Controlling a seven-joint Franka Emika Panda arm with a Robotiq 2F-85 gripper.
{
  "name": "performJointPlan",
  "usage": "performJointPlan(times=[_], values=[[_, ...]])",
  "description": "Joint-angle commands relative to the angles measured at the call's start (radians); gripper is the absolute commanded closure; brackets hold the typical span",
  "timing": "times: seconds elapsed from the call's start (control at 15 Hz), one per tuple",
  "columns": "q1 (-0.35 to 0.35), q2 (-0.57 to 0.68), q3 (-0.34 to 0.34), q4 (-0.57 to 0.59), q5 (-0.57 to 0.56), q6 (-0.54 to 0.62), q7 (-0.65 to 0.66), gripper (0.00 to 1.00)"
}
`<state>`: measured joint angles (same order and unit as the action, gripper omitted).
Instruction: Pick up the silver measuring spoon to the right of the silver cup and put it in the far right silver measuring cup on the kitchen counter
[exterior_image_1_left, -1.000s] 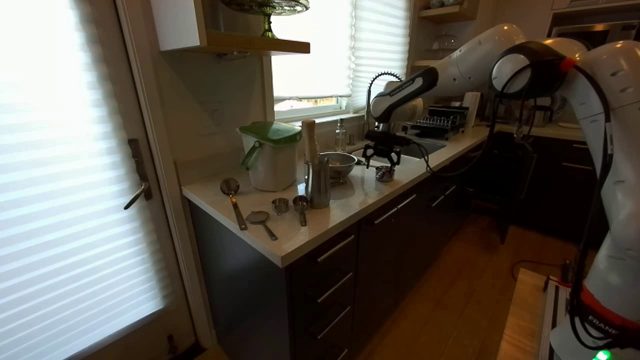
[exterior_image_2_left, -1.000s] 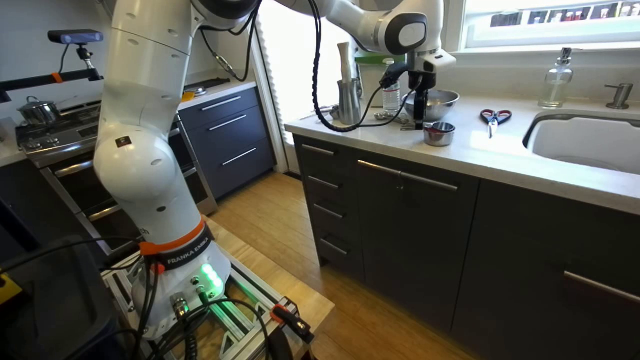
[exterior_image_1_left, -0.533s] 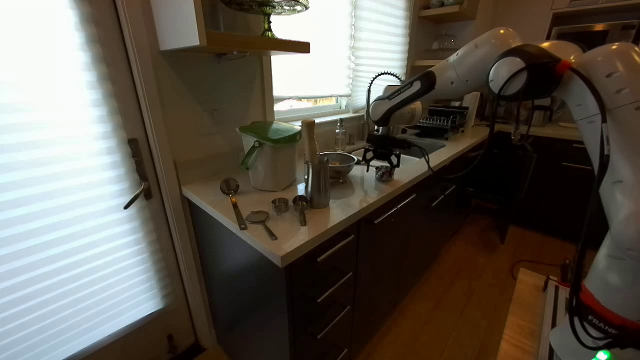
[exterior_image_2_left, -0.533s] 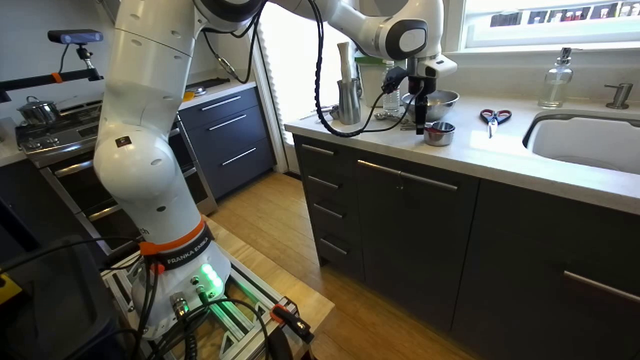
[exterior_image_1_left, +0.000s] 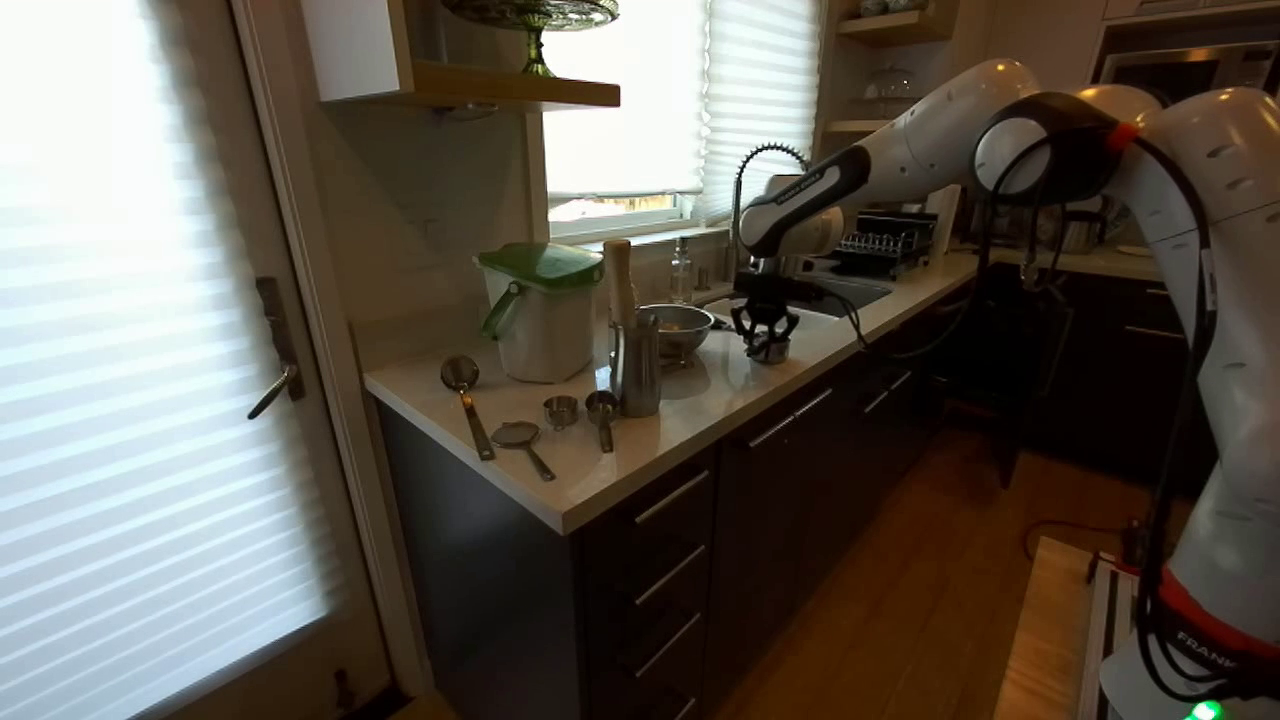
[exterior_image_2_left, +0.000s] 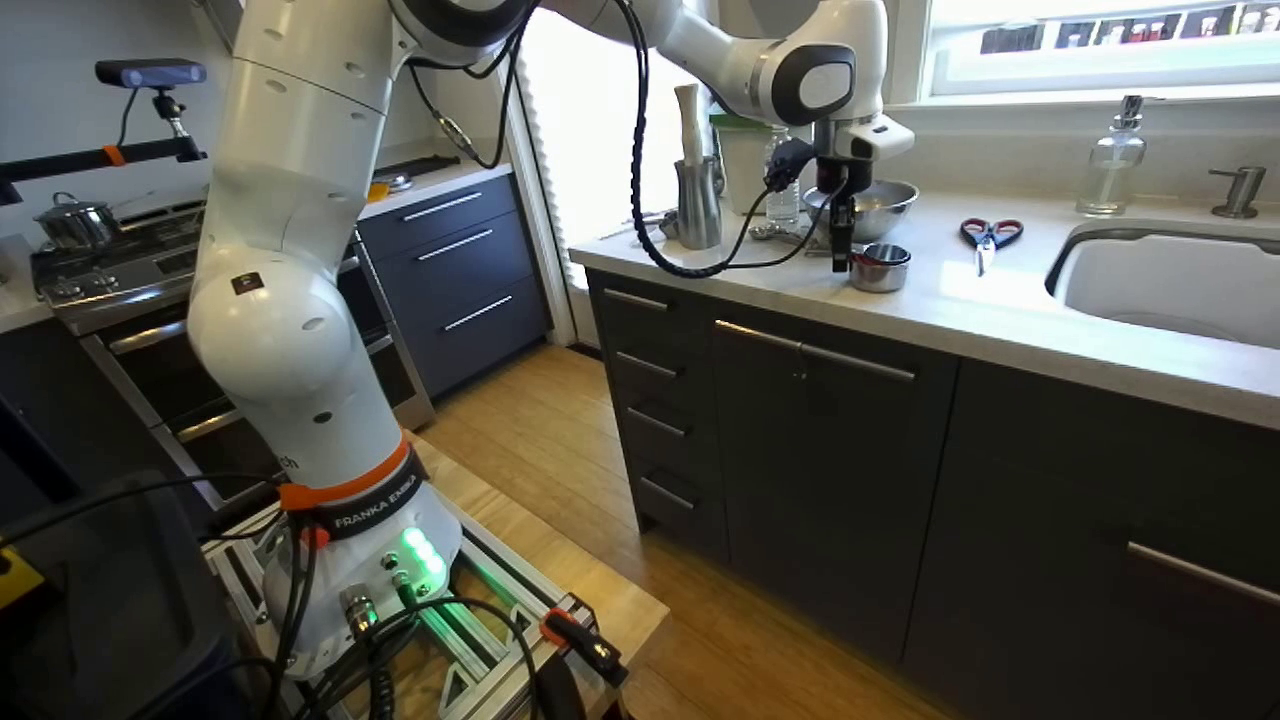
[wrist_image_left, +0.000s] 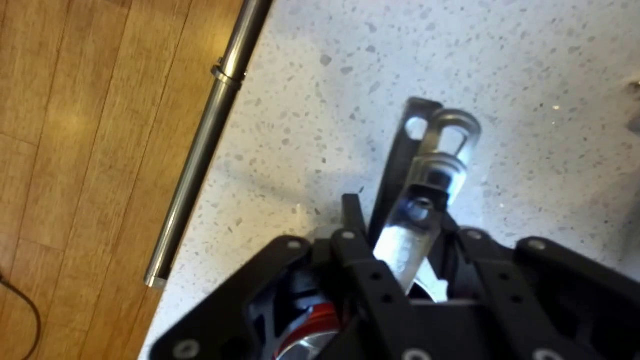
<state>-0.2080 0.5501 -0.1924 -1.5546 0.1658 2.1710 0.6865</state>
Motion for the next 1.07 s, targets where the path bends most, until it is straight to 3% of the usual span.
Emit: performJointPlan(times=[0.0,0.07,0.27,0.33,0.4,0.93,1.0], values=[[0.015,0.004,-0.020,0.007,-0.016,-0.011,0.000,0.96],[0.016,0.002,-0.022,0.006,-0.019,-0.012,0.000,1.00],[0.018,-0.001,-0.026,0.003,-0.022,-0.014,0.001,0.95],[0.020,-0.001,-0.028,0.003,-0.023,-0.014,0.002,0.82],[0.020,-0.003,-0.027,0.001,-0.023,-0.013,0.000,0.60],[0.025,-0.056,-0.024,-0.033,-0.030,-0.024,-0.036,0.02],[0.027,-0.070,-0.024,-0.041,-0.033,-0.025,-0.045,0.00]])
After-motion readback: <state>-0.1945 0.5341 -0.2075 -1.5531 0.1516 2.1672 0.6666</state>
